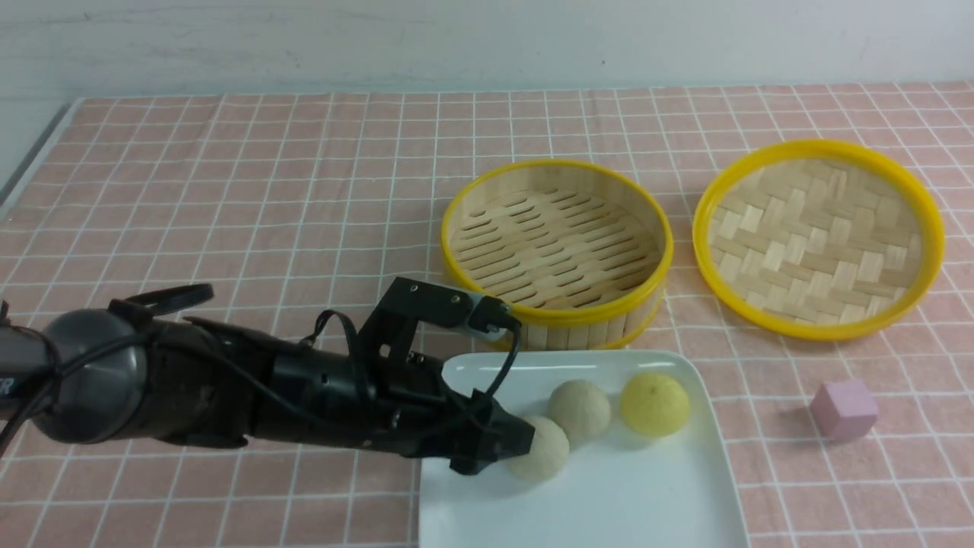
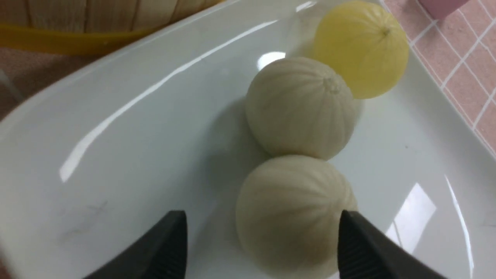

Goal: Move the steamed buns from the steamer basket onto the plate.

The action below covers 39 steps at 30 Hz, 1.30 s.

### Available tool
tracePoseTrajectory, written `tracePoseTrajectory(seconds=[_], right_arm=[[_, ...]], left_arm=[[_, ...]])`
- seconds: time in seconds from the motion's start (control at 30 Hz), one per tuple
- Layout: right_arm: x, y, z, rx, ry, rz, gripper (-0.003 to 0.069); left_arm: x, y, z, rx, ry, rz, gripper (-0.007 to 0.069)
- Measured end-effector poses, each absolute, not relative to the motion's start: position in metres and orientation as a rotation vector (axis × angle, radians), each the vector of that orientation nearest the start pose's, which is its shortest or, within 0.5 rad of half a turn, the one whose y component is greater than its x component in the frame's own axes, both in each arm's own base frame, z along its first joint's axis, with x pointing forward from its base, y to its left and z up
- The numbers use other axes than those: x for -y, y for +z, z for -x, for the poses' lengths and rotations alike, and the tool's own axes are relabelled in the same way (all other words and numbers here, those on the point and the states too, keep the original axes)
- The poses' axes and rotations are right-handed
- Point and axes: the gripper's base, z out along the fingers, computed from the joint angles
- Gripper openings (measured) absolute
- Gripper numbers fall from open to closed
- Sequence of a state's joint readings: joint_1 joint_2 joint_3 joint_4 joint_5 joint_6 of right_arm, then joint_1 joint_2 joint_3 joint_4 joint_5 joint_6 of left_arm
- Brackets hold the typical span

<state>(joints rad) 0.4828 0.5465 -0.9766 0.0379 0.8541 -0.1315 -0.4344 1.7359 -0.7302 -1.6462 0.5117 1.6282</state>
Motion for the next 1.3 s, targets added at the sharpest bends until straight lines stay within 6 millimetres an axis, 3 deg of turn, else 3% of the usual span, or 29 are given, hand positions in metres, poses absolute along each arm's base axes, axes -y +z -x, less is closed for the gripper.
tracePoseTrajectory(seconds=[0.13, 0.3, 0.57, 0.73, 0.93, 1.07, 1.3], right_arm=[[-0.036, 0.416, -0.062, -1.830, 0.281, 0.576, 0.0477], [-0.035, 0.416, -0.062, -1.828, 0.278, 0.575, 0.0477], [-0.033, 0.422, -0.066, -1.753, 0.205, 0.573, 0.0477], [-0.030, 0.426, -0.068, -1.710, 0.170, 0.551, 0.0477], [-0.030, 0.427, -0.069, -1.716, 0.198, 0.499, 0.0477], [-0.029, 0.427, -0.069, -1.709, 0.183, 0.495, 0.0477], [-0.029, 0.428, -0.069, -1.707, 0.182, 0.491, 0.0477]], left_arm=[[0.168, 0.152, -0.258, -2.350, -0.806, -0.718, 0.0524], [0.163, 0.179, -0.257, -2.249, -0.727, -0.740, 0.0516], [0.138, 0.255, -0.244, -2.004, -0.498, -0.648, 0.0515], [0.105, 0.310, -0.223, -1.823, -0.248, -0.508, 0.0515], [0.080, 0.344, -0.197, -1.710, -0.165, -0.349, 0.0512], [0.073, 0.354, -0.187, -1.660, -0.122, -0.352, 0.0511], [0.072, 0.355, -0.186, -1.651, -0.101, -0.365, 0.0472]])
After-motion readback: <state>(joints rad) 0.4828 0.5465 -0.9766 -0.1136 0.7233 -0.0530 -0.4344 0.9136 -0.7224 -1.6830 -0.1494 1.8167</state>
